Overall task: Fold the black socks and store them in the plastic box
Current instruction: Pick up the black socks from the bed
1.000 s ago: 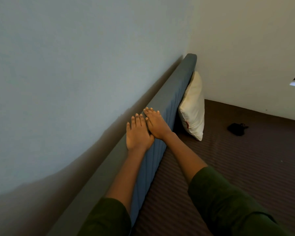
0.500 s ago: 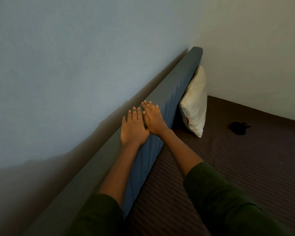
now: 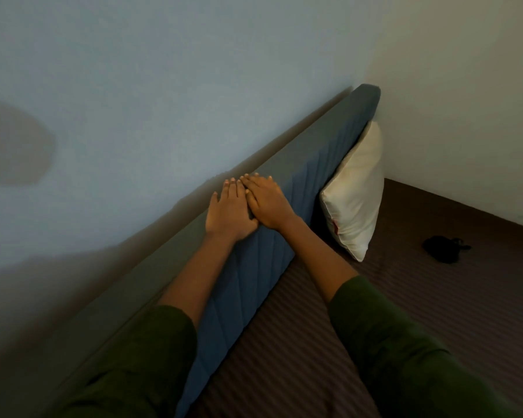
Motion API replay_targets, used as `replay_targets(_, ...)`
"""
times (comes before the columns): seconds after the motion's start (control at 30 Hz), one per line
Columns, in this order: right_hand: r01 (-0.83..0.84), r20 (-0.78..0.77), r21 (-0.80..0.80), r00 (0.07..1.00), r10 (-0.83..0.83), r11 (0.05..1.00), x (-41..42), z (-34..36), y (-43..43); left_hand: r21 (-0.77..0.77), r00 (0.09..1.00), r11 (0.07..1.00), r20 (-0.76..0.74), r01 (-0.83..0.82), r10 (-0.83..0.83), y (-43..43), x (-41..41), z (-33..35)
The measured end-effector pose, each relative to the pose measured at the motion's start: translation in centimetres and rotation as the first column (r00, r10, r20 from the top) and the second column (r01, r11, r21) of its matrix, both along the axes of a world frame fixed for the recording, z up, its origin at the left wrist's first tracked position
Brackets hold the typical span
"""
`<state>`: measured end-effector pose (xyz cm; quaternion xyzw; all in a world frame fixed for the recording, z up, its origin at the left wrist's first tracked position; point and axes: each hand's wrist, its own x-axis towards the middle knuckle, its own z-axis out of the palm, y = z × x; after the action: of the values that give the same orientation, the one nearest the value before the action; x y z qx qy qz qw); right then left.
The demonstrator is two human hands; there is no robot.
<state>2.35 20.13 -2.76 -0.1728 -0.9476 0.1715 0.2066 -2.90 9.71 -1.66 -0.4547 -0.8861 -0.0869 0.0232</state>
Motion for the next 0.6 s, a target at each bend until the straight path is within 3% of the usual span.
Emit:
replay_targets(0.2,-0.028,0.157,0.006,0.987,0.027,1.0,-0.4,0.6,7.6,0.004,1.0,1.0,0.012,-0.024,0.024,6.5,-0.2,0.4)
replay_targets(0.37,-0.06,0.136,0.038,0.989,0.054,0.997,-1.4,0.6,12.8,0.019,0.999,0.999,0.003,-0.051,0.051,7.8,-0.6,0.5)
replay_targets(0.47,-0.04,-0.067,0.004,0.997,0.04,0.999,-2.2,-0.8,13.7,0.034,0.997,0.997,0.02,-0.07,0.069,8.1,-0.5,1.0)
replay_targets(0.6,0.03,-0.398,-0.128,0.914,-0.079,0.991,-2.4,-3.9,12.3,0.035,0.992,0.992,0.05,-0.121,0.119,8.2,-0.8,0.4)
